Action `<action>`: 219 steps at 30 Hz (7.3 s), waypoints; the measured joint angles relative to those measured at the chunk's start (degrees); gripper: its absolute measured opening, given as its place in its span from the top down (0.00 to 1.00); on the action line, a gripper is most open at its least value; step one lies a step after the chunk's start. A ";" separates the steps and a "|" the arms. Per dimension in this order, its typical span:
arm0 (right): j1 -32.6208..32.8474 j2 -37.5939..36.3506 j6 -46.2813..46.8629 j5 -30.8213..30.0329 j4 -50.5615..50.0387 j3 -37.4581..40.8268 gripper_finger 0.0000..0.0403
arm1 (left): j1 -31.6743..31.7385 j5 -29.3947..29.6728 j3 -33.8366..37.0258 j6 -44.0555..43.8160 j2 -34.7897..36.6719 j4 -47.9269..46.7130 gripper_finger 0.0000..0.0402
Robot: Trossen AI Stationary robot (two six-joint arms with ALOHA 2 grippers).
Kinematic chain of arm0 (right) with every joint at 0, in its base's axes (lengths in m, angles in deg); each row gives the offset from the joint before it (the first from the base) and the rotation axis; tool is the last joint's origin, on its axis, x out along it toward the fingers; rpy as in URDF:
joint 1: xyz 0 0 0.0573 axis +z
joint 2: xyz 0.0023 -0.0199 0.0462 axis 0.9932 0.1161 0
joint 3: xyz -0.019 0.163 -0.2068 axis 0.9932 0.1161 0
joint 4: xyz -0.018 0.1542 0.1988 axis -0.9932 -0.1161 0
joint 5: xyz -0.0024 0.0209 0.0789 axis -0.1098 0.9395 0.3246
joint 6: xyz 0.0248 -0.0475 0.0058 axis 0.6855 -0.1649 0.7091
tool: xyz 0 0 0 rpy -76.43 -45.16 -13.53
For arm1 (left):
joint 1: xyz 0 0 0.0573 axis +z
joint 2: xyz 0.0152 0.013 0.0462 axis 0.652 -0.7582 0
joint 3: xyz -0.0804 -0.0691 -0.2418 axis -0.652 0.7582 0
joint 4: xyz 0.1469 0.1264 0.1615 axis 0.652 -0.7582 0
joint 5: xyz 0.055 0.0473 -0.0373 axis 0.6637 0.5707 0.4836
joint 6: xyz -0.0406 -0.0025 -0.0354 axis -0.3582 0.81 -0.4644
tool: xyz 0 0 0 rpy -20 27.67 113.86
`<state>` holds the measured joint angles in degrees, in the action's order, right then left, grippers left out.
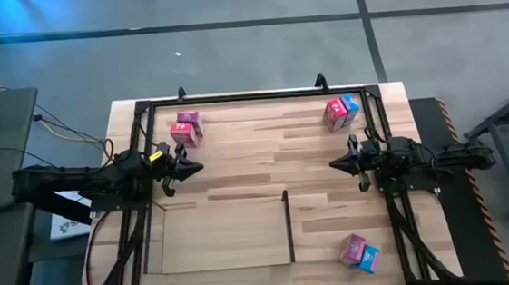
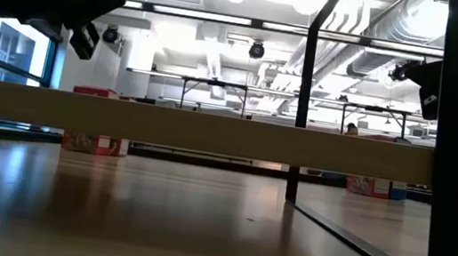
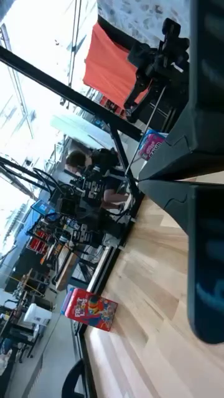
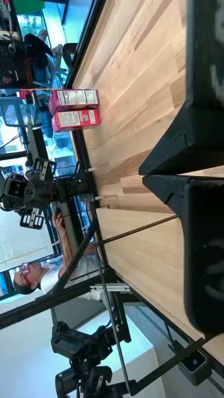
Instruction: Stack cereal on shelf
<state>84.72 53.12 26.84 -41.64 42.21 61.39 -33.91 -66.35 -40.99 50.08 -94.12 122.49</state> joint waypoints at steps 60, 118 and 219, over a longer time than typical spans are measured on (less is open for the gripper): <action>0.00 -0.02 0.02 -0.02 0.00 0.00 1.00 | 0.14 2.83 -0.01 0.39 0.01 2.36 1.00; 0.00 0.00 0.02 0.00 0.00 0.00 1.00 | 33.66 11.92 -56.43 64.24 -45.17 -90.98 0.46; -0.02 -0.02 0.01 -0.02 -0.02 0.02 1.00 | 11.34 -6.35 -62.45 40.40 -30.59 -102.70 0.70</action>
<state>84.70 53.10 26.86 -41.66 42.19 61.40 -22.57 -72.70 -103.44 90.48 -124.72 19.78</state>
